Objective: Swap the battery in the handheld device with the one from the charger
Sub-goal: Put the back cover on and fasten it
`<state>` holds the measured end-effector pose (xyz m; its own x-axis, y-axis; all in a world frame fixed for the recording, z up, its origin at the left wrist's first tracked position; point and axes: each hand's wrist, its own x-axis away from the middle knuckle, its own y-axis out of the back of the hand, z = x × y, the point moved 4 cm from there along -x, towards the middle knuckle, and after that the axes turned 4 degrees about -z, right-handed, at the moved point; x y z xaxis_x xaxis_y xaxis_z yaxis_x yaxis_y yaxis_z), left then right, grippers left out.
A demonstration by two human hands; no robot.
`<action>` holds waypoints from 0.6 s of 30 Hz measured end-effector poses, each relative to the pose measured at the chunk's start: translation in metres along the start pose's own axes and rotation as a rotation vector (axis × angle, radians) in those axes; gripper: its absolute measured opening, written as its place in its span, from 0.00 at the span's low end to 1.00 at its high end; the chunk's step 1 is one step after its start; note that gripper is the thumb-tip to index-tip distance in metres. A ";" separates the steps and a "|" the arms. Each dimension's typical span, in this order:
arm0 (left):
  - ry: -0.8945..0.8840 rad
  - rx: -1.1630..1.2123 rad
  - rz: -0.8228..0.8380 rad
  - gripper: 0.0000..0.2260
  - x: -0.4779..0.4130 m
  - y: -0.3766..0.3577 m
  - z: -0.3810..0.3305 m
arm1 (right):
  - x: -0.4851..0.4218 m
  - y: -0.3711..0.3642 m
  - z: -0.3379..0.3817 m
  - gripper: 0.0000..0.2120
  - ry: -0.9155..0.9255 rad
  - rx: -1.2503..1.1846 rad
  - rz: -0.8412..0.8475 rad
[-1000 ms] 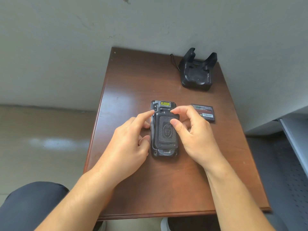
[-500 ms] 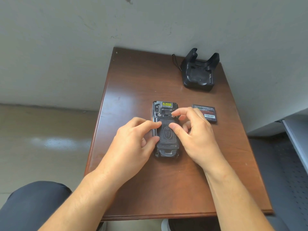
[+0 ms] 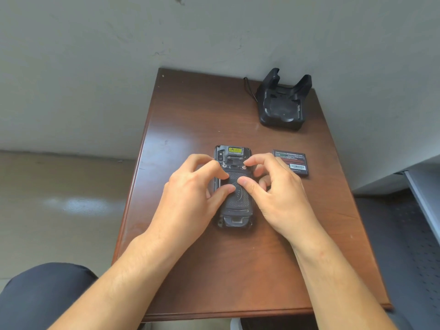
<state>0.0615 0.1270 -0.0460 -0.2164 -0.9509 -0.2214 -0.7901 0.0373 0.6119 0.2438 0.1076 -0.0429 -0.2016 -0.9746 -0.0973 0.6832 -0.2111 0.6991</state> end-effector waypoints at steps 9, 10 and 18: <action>0.029 0.015 0.021 0.10 -0.007 -0.001 0.002 | -0.001 0.002 -0.002 0.11 -0.006 0.011 0.009; 0.031 0.014 0.023 0.10 -0.008 -0.001 0.002 | -0.001 0.001 -0.002 0.10 -0.005 0.005 0.001; 0.049 0.026 0.023 0.10 -0.009 -0.002 0.002 | 0.003 0.000 0.001 0.10 0.012 -0.003 -0.060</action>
<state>0.0639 0.1358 -0.0465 -0.2071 -0.9636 -0.1693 -0.8001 0.0672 0.5961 0.2421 0.1052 -0.0425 -0.2336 -0.9611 -0.1477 0.6726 -0.2694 0.6893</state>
